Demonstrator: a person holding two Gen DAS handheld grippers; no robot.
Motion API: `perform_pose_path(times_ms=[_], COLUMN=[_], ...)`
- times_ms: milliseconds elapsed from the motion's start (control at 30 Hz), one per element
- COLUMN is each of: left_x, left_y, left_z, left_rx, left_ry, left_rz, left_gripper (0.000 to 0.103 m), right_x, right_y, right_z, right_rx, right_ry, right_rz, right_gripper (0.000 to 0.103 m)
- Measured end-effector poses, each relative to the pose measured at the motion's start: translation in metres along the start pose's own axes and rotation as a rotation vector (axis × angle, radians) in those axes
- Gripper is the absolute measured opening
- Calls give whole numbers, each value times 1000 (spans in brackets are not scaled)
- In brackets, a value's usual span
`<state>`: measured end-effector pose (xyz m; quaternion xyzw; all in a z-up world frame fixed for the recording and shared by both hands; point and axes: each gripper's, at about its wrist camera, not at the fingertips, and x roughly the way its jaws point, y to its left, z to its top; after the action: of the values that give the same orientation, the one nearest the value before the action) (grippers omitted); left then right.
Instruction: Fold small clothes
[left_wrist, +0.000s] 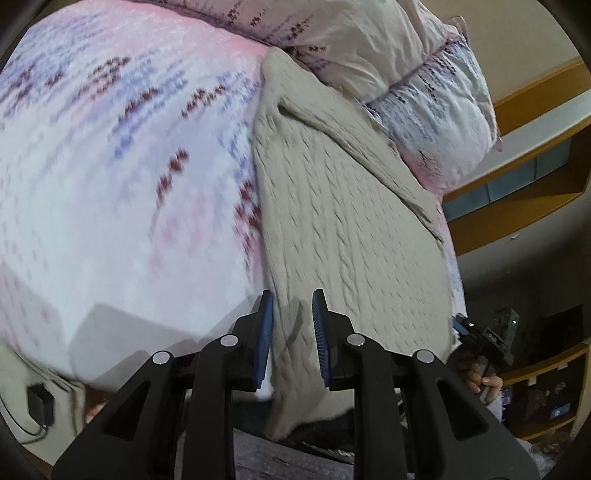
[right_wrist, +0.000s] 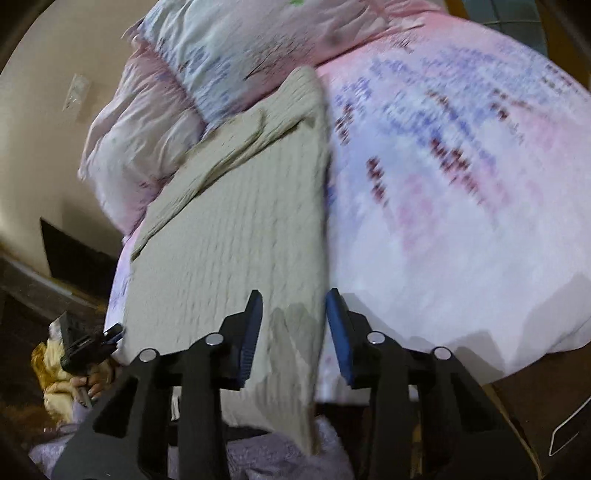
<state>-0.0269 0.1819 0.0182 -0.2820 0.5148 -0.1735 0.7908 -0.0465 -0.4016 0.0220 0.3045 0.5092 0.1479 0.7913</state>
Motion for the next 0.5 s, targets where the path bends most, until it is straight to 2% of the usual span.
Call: perform_pose_path(times_ms=[100, 233, 500], left_x=[-2, 1, 10], left_y=[-3, -6, -18], left_z=[-17, -30, -32], left_rx=[-12, -27, -7], left_ry=[9, 31, 45], left_rz=[-36, -82, -123], left_gripper=[21, 21, 20], right_x=[2, 5, 10], right_y=[-1, -1, 7], right_z=[-9, -19, -32], right_rx=[21, 37, 13], right_ry=[27, 53, 86], right_rz=[86, 158, 203], right_gripper=[31, 24, 18])
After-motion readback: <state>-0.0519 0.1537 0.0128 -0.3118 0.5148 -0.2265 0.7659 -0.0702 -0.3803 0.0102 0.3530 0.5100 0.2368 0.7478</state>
